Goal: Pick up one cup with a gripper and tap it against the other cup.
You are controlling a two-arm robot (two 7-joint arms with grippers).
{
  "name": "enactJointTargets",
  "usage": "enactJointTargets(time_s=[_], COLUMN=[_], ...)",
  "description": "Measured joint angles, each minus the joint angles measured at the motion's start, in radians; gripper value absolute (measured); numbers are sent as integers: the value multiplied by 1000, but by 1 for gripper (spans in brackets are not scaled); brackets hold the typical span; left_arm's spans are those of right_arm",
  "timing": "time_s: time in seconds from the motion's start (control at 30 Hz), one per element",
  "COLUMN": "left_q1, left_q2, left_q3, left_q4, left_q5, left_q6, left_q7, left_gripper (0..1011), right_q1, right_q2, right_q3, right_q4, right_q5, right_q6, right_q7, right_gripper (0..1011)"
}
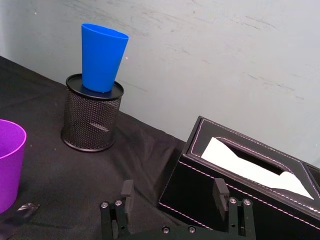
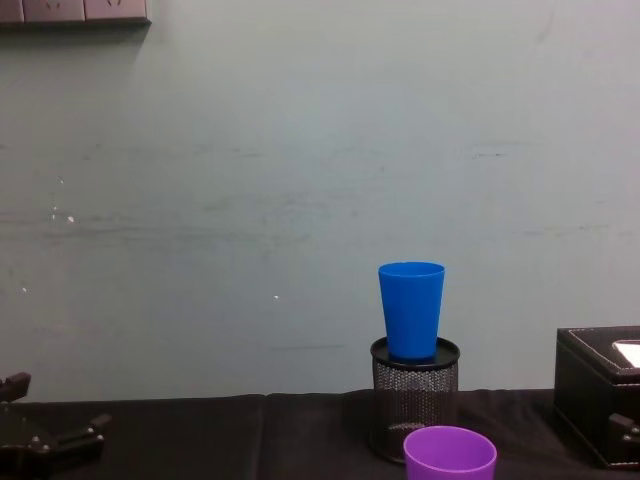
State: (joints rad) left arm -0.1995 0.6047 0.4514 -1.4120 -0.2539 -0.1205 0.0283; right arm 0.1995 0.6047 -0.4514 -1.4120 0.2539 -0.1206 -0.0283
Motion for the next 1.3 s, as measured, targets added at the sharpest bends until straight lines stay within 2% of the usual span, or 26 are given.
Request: enactJointTargets(time_s=[1.3], left_q1=[0], left_q2=[0], left_q3=[0], left_q4=[0], left_q5=[0], left_q6=[0], left_q7=[0], left_gripper=[1000], right_q1=[-7], right_q2=[-1], right_q3=[1], right_q4=[-5], right_q5=[-1], right_q6=[1], right_q7=[9], right_gripper=[1004])
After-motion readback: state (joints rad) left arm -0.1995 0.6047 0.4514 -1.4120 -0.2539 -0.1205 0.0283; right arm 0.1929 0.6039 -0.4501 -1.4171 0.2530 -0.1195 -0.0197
